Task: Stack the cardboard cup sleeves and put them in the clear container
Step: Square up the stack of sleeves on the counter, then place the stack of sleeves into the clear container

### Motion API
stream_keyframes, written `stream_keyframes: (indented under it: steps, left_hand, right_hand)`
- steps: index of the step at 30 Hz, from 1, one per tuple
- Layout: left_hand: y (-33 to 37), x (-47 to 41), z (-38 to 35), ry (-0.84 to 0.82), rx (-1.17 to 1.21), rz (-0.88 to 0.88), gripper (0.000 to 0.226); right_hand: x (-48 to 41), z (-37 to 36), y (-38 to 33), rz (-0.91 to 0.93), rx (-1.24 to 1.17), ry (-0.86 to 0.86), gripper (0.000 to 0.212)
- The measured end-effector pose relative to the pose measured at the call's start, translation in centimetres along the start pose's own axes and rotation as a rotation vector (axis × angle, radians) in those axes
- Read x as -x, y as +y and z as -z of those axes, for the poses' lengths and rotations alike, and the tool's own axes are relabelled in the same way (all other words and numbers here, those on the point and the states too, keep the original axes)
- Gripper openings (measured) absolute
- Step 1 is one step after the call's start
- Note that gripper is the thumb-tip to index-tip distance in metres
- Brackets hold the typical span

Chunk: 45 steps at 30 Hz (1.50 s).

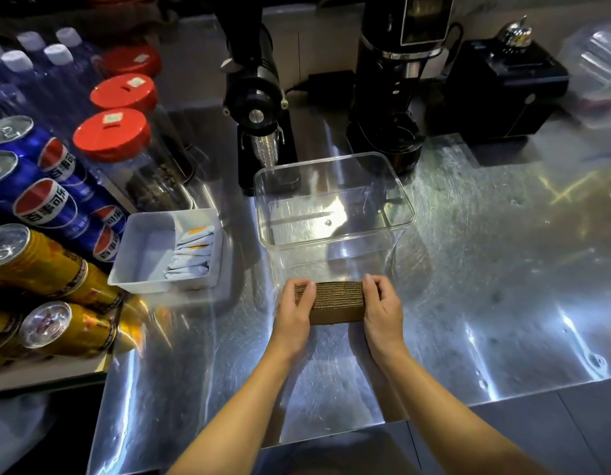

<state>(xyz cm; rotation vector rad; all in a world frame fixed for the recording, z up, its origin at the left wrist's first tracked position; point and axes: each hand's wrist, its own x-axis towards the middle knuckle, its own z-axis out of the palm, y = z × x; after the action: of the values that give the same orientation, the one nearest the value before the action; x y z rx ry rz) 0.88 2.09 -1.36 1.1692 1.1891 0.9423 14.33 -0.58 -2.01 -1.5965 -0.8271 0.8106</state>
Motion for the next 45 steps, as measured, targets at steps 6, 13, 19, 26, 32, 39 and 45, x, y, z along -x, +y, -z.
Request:
stream_keyframes:
  steps: [6, 13, 19, 26, 32, 39, 45]
  left_hand:
    - [-0.9, 0.6, 3.6, -0.239, -0.001, 0.031, 0.063]
    - [-0.7, 0.4, 4.1, -0.191, -0.305, -0.105, 0.045]
    - [-0.9, 0.4, 4.2, -0.215, -0.302, -0.079, 0.046]
    - [-0.7, 0.3, 4.3, -0.219, -0.307, -0.095, 0.043]
    - [-0.4, 0.1, 4.9, -0.232, -0.334, -0.107, 0.044]
    - [0.5, 0.0, 5.1, -0.214, -0.294, -0.051, 0.039]
    - [3.8, -0.7, 4.9, -0.122, -0.166, -0.114, 0.050]
  right_hand:
    - [-0.2, 0.2, -0.1, 0.014, 0.039, -0.030, 0.027]
    - [0.2, 0.7, -0.4, 0.012, 0.074, -0.072, 0.021]
    - [0.3, 3.0, 0.0, -0.039, 0.019, -0.271, 0.026]
    - [0.0, 6.2, 0.5, -0.018, 0.138, -0.478, 0.078]
    - [-0.3, 6.4, 0.5, 0.027, 0.116, -0.404, 0.057]
    - [0.2, 6.2, -0.1, 0.018, 0.099, -0.394, 0.046]
    - [-1.2, 6.0, -4.4, 0.108, 0.015, -0.341, 0.032]
